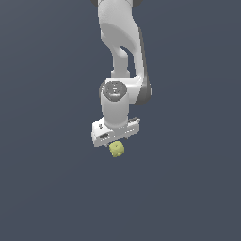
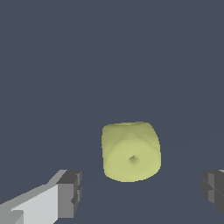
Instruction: Pick up the object and move it to a goal position.
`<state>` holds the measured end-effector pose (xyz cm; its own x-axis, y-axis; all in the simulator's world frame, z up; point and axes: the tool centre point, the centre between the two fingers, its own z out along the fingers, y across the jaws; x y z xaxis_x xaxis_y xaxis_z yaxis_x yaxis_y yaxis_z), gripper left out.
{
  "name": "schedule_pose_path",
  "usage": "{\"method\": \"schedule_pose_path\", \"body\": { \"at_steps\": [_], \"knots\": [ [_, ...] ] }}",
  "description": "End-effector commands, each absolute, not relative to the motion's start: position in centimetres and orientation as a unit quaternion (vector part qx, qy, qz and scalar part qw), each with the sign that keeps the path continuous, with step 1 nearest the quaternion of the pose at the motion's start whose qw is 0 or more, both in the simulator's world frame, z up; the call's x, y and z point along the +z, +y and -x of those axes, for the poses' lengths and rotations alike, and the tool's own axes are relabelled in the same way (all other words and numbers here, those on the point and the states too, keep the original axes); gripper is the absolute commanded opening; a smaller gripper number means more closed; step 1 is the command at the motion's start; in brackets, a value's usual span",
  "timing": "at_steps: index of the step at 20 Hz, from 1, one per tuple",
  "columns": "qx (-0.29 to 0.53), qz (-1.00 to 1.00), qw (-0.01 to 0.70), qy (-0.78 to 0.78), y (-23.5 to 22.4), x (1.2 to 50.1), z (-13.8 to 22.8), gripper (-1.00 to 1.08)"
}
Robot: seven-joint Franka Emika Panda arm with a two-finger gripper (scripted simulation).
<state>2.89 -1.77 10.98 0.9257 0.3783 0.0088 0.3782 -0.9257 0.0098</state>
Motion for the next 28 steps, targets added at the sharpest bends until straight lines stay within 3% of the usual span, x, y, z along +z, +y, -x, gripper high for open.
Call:
{"method": "schedule_pose_path", "body": {
  "at_steps": [1, 27, 28],
  "knots": [
    [0.003, -0.978, 0.002, 0.21, -1.8, 10.1, -2.9, 1.0],
    [0.0, -0.973, 0.0, 0.231, -1.9, 4.0, -2.9, 1.0],
    [0.0, -0.973, 0.0, 0.231, -1.9, 4.0, -2.9, -1.0]
  ]
}}
